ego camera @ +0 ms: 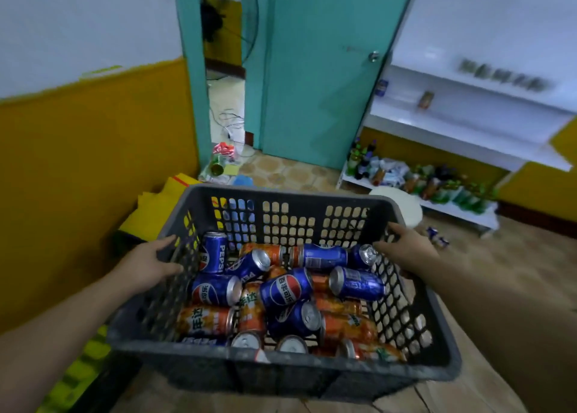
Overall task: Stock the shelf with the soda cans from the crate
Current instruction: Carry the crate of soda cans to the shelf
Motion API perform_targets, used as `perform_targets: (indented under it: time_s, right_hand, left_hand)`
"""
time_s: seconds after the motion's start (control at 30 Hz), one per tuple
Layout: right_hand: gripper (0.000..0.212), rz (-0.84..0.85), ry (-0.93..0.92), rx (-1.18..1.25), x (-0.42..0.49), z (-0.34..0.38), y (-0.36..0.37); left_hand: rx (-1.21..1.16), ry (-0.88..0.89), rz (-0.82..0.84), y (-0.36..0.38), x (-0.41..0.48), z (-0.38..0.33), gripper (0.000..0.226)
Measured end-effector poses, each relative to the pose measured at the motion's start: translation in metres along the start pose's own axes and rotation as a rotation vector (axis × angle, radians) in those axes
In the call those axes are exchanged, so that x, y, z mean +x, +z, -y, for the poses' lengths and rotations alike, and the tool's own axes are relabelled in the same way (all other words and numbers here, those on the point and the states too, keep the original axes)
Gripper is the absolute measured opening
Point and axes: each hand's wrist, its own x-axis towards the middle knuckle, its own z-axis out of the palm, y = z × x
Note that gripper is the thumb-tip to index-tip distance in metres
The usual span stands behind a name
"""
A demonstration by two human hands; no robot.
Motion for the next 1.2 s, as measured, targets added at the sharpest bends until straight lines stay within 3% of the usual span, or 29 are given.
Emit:
perform_targets:
  time_s: [0.33,0.6,1.2]
  right_hand:
    - [0.074,-0.079,0.332,0.181,0.059,-0.099,-0.046]
    - [0.075,-0.178,0.486,0.312,0.100,-0.146,-0.081]
    - [0.073,-0.226,0.639,0.320,0.287,-0.242,-0.194]
  left_hand:
    - [0.191,0.280,0.271,0.100,0.129,-0.146,0.080]
    - [0.275,0.460,0.428,0.164,0.212,-0.268,0.083]
    - [0.271,0.565,0.502,0.334,0.328,-0.496,0.077]
